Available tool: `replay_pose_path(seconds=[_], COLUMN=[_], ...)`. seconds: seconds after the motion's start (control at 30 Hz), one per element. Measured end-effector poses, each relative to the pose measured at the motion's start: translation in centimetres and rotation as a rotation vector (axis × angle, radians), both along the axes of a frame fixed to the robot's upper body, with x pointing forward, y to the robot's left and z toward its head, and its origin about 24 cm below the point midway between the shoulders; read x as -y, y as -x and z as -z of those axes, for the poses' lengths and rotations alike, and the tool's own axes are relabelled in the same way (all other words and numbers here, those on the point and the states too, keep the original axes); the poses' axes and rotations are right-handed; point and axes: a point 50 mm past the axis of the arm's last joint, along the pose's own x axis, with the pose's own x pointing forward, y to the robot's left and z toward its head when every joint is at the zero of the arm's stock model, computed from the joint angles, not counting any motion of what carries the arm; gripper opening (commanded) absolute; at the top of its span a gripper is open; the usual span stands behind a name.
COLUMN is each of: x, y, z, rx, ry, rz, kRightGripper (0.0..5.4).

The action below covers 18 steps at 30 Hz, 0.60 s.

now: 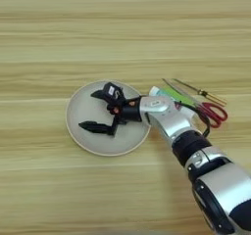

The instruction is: Move the objects on the table

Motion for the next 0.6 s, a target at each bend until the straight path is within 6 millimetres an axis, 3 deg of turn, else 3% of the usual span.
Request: replay_pose_path(seconds=[0.6], x=[0.36], y=[-0.17], z=[-0.27], rx=[0.0], ry=[-0.008], rz=[0.0], kRightGripper=[5.36])
